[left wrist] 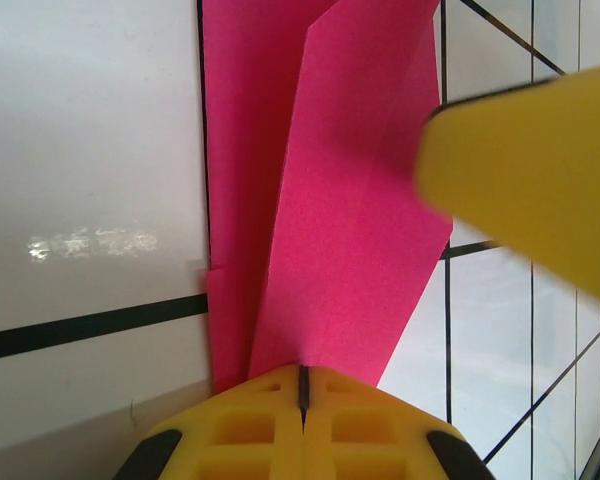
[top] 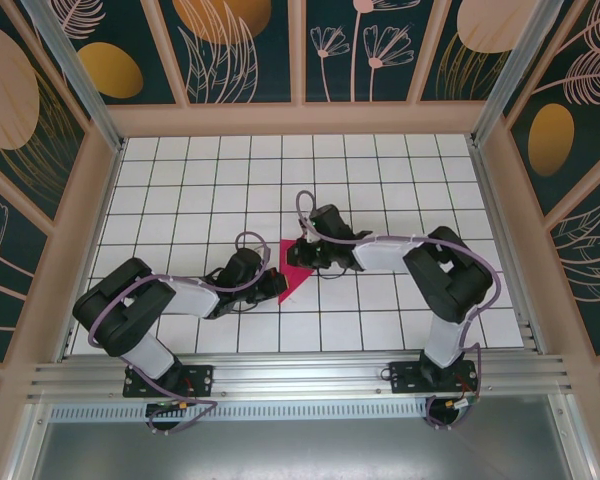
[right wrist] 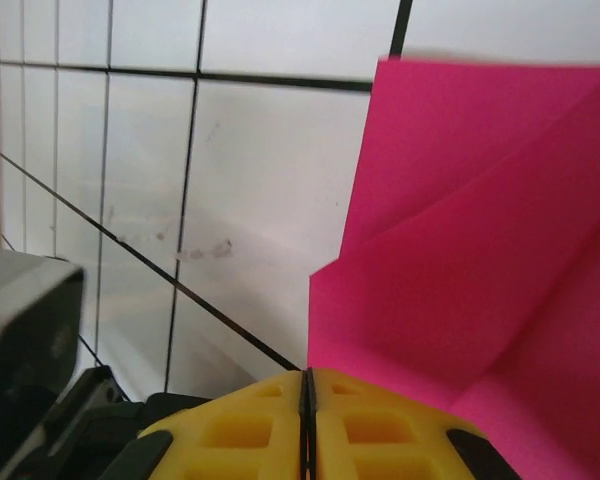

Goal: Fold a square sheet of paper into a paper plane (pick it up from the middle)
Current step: Fourth fold the wing at the center of the table.

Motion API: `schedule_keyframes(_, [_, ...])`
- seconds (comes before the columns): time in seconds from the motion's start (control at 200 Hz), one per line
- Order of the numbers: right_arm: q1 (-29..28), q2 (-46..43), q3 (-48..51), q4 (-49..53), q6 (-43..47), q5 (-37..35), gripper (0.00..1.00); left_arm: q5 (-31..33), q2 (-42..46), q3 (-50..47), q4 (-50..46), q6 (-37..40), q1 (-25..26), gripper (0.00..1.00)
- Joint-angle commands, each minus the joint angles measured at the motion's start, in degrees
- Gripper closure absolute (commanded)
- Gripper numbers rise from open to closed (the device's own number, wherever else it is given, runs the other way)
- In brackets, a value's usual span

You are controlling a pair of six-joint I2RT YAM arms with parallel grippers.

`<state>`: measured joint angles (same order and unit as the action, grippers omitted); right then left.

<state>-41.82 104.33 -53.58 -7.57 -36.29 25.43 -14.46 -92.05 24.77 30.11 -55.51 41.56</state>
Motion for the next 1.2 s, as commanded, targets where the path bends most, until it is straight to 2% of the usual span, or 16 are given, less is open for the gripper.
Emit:
schedule_keyframes(0.0, [0.10,3.56,-1.23,-1.01,0.16,-0.47,0.88,2.07,-3.84,-1.13,-9.16,2.22,-0.13,1.00])
schedule_keyframes(0.295, [2.76,8.24,-6.78,3.03,2.10,-5.20,0.90,2.50,-3.77,-3.18,-9.66,3.49,-0.09,1.00])
schedule_keyframes(0.611, [8.77,12.29,-9.65,1.64,3.64,-3.06,0.90,2.86,-4.10,-4.90,-9.53,3.94,-0.14,1.00])
schedule_keyframes(0.801, [10.11,14.98,-13.92,3.89,5.79,-1.50,0.89,2.86,-3.93,-4.91,-9.54,4.09,-0.09,1.00])
schedule_keyframes(0.826, [11.99,15.15,-14.22,4.09,5.88,-1.36,0.89,2.86,-3.84,-4.92,-9.62,4.06,-0.08,1.00])
schedule_keyframes(0.956, [14.05,15.87,-16.83,5.37,6.53,-0.87,0.88,2.81,-3.76,-4.78,-9.63,3.96,-0.10,1.00])
schedule_keyframes(1.196, [15.32,11.91,-18.16,6.90,7.73,2.24,0.86,2.94,-3.40,-4.24,-9.92,3.96,-0.15,1.00])
